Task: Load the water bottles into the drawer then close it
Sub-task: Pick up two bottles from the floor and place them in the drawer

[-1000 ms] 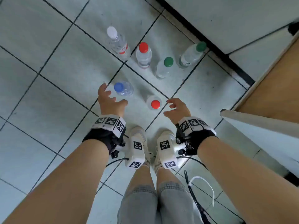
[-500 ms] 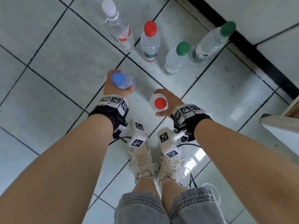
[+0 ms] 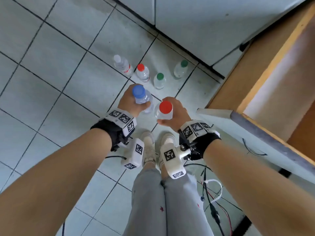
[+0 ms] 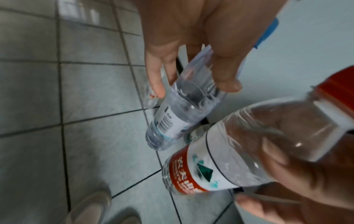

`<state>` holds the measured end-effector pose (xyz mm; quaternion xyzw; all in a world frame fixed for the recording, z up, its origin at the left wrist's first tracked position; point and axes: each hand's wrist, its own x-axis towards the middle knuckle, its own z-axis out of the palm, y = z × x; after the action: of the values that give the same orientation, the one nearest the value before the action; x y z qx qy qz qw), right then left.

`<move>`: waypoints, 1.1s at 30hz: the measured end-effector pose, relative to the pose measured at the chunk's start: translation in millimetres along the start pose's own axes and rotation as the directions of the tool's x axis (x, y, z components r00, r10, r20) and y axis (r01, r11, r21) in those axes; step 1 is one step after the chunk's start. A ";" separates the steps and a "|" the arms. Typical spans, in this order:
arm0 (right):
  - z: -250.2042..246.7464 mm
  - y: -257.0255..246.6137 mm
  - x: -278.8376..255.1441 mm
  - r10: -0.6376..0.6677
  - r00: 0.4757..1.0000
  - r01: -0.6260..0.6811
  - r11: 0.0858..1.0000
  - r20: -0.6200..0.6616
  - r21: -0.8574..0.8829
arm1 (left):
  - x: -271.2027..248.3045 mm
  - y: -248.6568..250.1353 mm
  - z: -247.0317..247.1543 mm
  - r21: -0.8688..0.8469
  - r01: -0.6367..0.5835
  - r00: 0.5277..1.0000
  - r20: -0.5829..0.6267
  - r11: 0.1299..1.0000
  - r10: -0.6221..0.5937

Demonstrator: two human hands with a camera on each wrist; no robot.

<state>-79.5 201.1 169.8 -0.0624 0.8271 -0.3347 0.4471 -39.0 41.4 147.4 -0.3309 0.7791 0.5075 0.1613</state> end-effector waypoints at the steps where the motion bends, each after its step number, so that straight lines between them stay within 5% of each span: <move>1: -10.4 -14.0 -21.1 -0.010 1.000 0.011 0.999 -0.010 0.041 | -12.9 23.2 -13.1 0.004 -0.004 0.999 0.042 1.000 0.003; 6: -62.3 -79.6 -98.7 -0.022 0.998 0.038 0.951 -0.055 0.307 | -63.1 146.2 -61.2 -0.030 -0.142 0.974 0.176 0.989 0.146; 11: -132.7 -116.1 -157.0 -0.017 0.971 0.139 0.853 -0.240 0.503 | -90.6 254.9 -59.8 -0.012 -0.306 0.933 0.194 0.952 0.302; 18: -243.6 -72.0 -214.0 -0.017 0.898 0.292 0.771 -0.440 0.566 | -119.0 370.0 17.1 -0.110 -0.486 0.801 0.341 0.867 0.492; 25: -294.9 53.5 -192.1 0.209 0.861 0.021 0.896 -0.464 0.443 | -97.0 370.0 155.8 -0.007 -0.371 0.833 0.439 0.929 0.336; 31: -295.5 137.9 -142.6 0.422 0.843 -0.227 0.841 -0.333 0.492 | -55.3 314.2 235.6 0.256 -0.214 0.814 0.580 0.943 0.027; 33: -293.7 151.0 -124.8 0.463 0.843 -0.271 0.806 -0.275 0.526 | -42.0 301.9 251.1 0.395 -0.246 0.816 0.577 0.885 -0.031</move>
<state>-205.5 513.5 275.3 0.2796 0.7892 -0.4344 0.3320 -234.7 361.8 269.9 -0.0720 0.8092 0.3959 0.4282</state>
